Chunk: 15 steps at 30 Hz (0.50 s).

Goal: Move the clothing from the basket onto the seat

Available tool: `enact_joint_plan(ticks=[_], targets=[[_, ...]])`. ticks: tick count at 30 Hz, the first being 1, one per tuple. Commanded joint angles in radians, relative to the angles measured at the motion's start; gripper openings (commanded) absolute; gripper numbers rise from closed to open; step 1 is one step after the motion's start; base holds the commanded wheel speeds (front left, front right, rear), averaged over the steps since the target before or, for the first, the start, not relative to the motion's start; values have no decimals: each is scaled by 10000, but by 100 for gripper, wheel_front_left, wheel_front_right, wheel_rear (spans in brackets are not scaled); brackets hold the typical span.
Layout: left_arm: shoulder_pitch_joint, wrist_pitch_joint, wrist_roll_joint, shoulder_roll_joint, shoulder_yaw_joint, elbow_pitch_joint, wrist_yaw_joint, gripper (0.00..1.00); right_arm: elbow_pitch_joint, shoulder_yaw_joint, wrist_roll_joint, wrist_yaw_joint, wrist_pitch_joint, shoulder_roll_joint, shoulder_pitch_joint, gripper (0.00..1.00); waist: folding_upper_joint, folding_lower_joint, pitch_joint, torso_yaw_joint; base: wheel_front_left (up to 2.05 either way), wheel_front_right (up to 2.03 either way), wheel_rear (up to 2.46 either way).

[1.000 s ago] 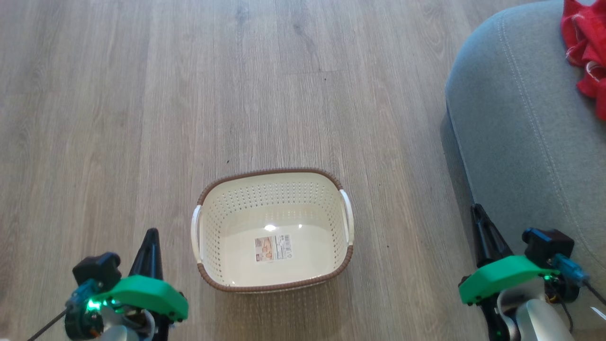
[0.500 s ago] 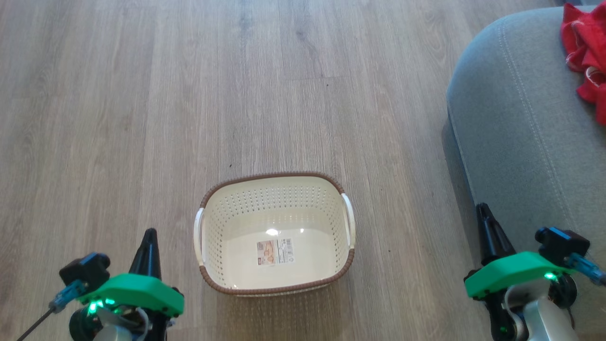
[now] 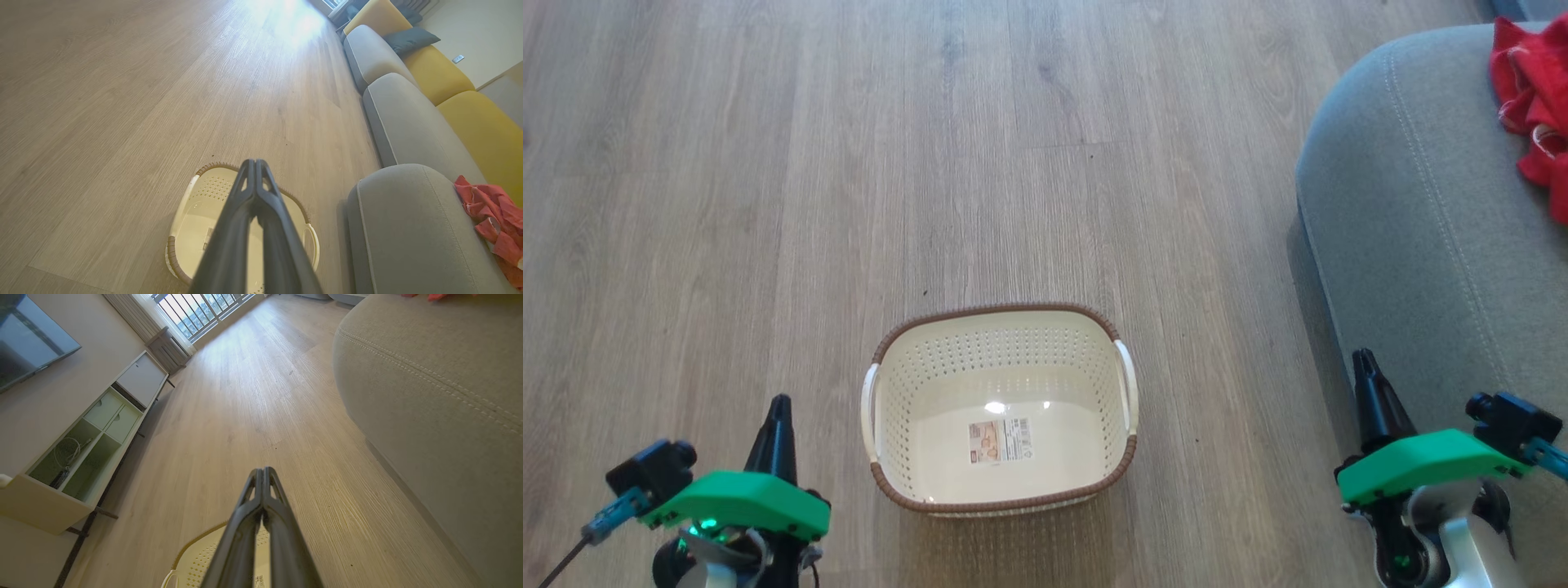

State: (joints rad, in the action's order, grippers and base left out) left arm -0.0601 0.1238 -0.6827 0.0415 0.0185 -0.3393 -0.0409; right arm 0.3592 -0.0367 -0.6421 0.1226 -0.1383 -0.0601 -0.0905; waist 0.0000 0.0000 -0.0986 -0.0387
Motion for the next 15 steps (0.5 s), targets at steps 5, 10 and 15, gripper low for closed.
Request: enact_joint_plan(ticks=[5, 10, 15], targets=[[-369, -162, -757, 61, 243, 392, -133, 0, -424, -41, -814, 31, 175, -57, -233, 0, 0, 0, 66, 28, 0, 0, 0], [-375, -278, -1200, 62, 280, 421, -172, 0, -462, -68, -1284, 34, 288, -57, -229, 0, 0, 0, 112, 47, 0, 0, 0], [-382, -422, -1752, 64, 327, 456, -222, 0, -510, -103, -1871, 37, 430, -56, -224, 0, 0, 0, 170, 70, 0, 0, 0]])
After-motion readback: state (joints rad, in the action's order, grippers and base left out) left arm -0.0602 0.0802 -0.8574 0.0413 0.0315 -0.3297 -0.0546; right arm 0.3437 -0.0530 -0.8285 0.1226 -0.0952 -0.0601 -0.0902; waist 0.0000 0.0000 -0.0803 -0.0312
